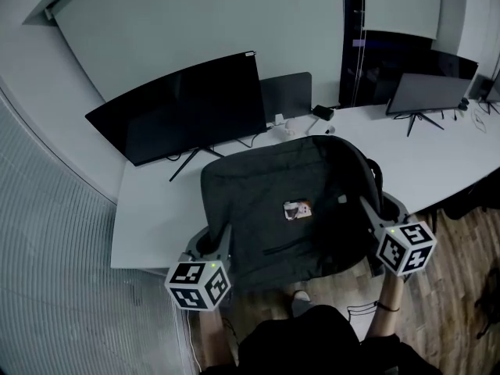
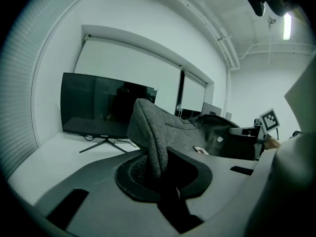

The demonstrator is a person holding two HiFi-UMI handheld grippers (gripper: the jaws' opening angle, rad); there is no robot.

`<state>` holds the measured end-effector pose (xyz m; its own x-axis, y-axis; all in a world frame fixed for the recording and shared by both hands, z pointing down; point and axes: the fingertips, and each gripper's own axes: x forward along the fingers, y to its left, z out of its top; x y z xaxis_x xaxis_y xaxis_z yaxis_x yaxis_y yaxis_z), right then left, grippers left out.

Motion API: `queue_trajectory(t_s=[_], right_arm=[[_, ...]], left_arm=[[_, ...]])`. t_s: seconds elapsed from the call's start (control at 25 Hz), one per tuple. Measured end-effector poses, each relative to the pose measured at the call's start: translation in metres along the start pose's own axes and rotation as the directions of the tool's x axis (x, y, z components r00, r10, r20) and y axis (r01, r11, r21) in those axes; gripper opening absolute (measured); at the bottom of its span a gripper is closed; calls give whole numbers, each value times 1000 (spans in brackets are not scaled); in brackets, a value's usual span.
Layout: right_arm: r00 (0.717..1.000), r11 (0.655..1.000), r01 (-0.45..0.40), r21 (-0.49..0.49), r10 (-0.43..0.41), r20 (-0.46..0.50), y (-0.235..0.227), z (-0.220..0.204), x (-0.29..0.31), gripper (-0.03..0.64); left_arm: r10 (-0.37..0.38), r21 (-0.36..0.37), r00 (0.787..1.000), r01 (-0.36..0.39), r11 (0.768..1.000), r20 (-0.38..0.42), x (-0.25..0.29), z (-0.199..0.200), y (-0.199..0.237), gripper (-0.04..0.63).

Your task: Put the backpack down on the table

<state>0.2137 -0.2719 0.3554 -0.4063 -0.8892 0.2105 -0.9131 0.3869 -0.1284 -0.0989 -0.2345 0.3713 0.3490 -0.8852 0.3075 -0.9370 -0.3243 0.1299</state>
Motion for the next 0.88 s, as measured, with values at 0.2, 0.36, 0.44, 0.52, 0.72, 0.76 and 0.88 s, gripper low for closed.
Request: queue_trajectory(t_s=[0.2,0.36,0.44,0.52,0.72,0.76,0.88], right_arm=[[999,999,-47,-4,47,-3,-8,5,36,118],[997,998,-69,1,69,-22,-11,0,69,118],[996,997,-77,8,77,-37,-11,-6,85,118],[995,997,-80,11,80,-55,-11,-12,102,118],[992,997,-70,24,72,-104,-16,-35,141,118],[991,998,-66,24,68,-116,-18,-40,148,118],[988,999,-52,14,54,-145,-22,-53,166,118]], left_arm=[[45,-5,999,-45,999,5,18,5,12,54],[81,3,997,-81,997,-15,37,4,28,54],[91,-3,995,-91,996,-32,46,0,39,54],[95,-14,994,-96,995,-50,58,-7,50,54],[90,-41,991,-95,995,-103,91,-25,75,54],[89,-48,990,-95,994,-114,97,-30,79,54],[77,-63,987,-86,994,-142,116,-44,89,54]])
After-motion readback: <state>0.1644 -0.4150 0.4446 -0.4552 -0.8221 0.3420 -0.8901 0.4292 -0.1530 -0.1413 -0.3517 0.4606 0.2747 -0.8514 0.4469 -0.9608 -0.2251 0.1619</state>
